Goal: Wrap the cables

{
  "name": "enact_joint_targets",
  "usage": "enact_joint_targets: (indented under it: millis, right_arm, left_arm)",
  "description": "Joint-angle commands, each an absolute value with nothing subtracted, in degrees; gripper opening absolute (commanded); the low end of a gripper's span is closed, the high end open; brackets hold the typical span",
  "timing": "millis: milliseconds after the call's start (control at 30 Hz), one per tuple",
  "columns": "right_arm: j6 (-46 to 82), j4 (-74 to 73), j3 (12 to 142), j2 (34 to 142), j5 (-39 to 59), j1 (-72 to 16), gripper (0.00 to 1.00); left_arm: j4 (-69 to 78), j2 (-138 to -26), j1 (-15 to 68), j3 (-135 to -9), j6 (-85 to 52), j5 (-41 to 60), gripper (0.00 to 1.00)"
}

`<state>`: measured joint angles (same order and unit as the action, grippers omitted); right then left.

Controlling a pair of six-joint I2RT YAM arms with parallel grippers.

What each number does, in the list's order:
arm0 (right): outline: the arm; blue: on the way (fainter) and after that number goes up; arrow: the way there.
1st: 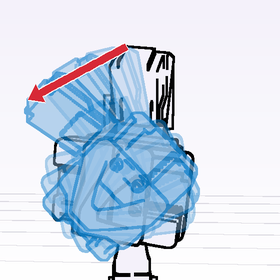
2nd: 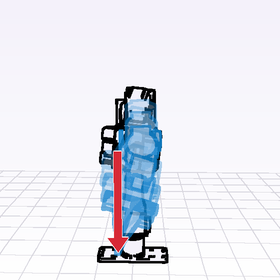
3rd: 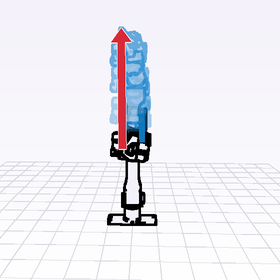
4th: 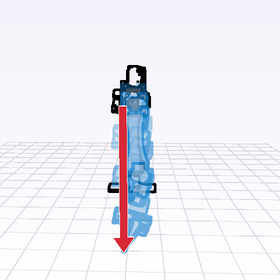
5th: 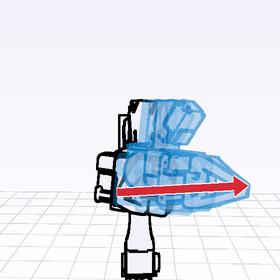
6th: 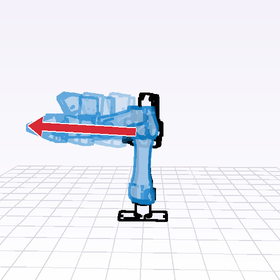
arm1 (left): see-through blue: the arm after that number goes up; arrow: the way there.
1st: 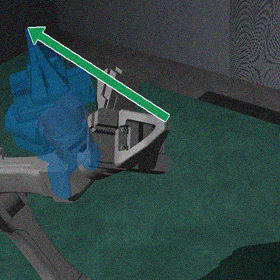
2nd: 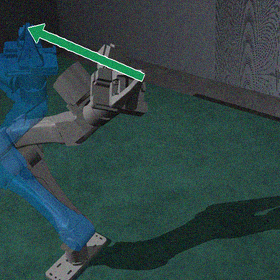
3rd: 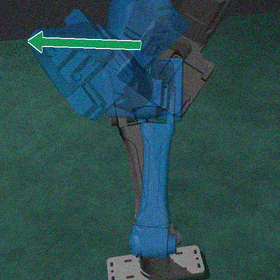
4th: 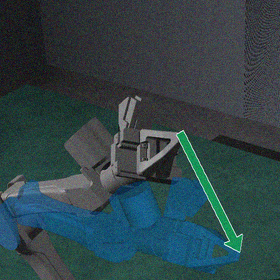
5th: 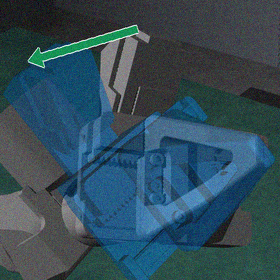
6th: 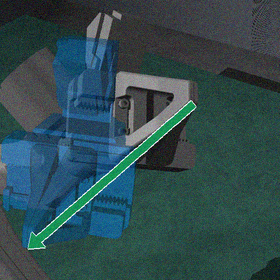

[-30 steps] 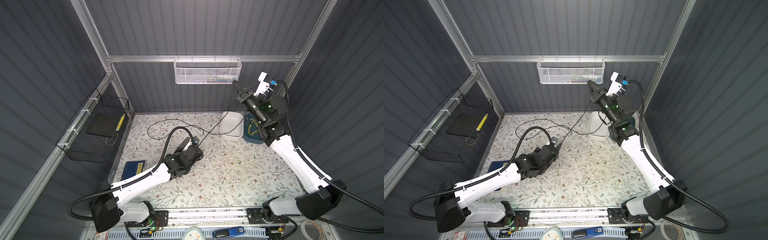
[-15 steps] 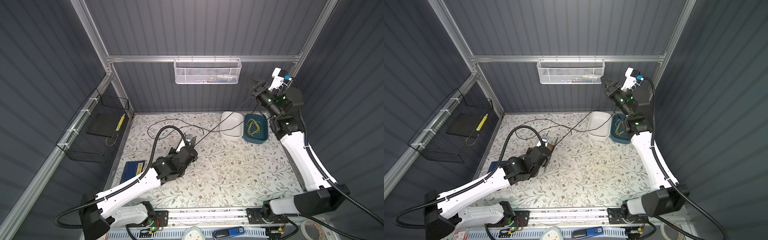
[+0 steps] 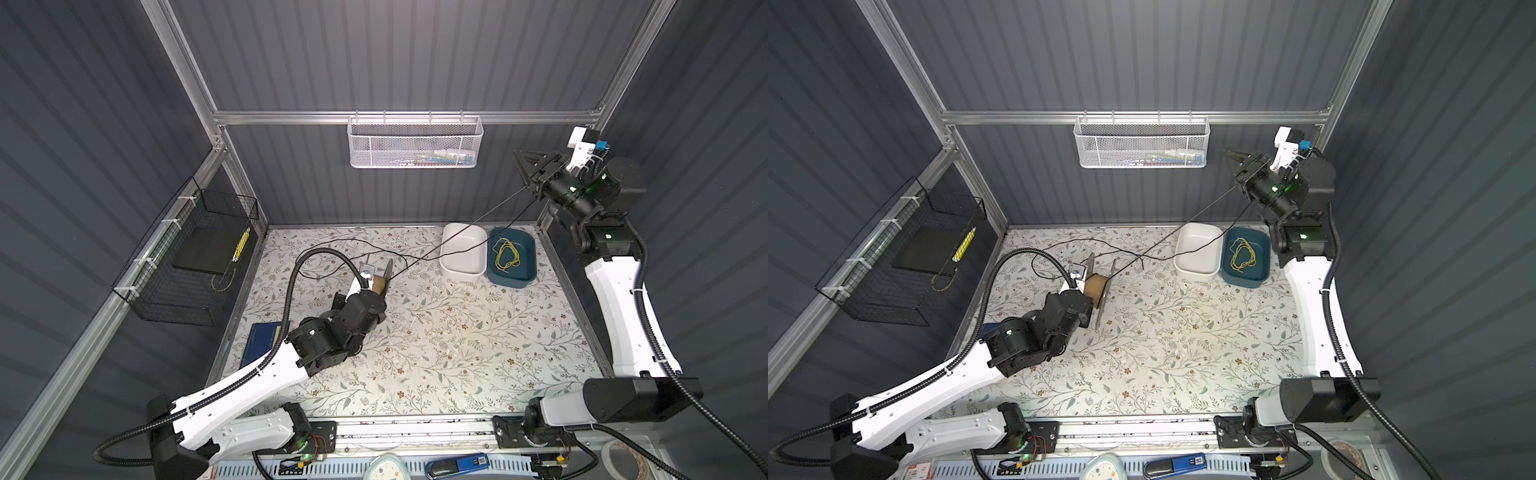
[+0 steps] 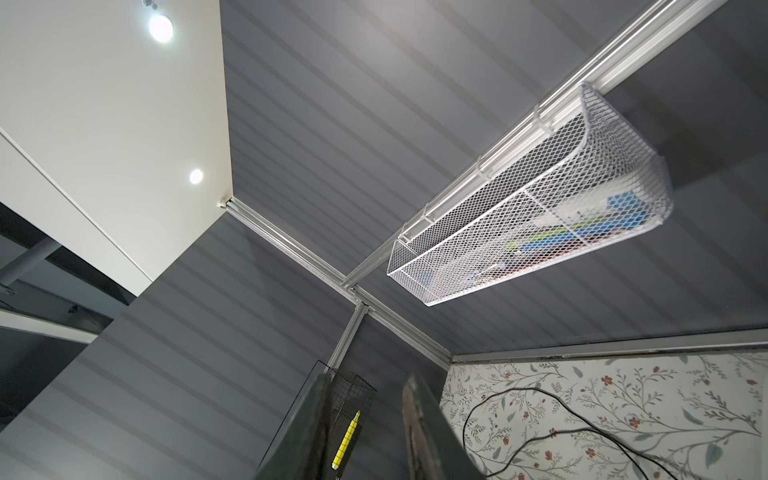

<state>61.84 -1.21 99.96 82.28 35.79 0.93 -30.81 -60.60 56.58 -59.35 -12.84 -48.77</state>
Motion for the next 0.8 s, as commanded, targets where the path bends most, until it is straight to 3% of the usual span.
enact_joint_targets:
  millis: [0, 200, 333, 767]
  right_arm:
    - [62.7, -10.7, 105.2, 80.0, 31.1, 6.1, 0.35]
    - [65.8, -14.2, 101.5, 76.6, 34.3, 5.4, 0.37]
    - [61.5, -9.4, 104.0, 74.3, 32.9, 6.0, 0.39]
    - [62.5, 2.1, 122.0, 85.8, 39.7, 13.4, 0.44]
  left_arm:
    - [-51.3, -58.7, 55.1, -59.3, -12.3, -59.6, 0.0]
    - [-50.3, -57.4, 55.0, -62.4, -10.3, -59.8, 0.0]
    - [-49.8, -59.3, 55.0, -62.7, -10.5, -60.2, 0.0]
    - [-41.2, -64.9, 55.1, -54.6, -13.2, -54.5, 0.0]
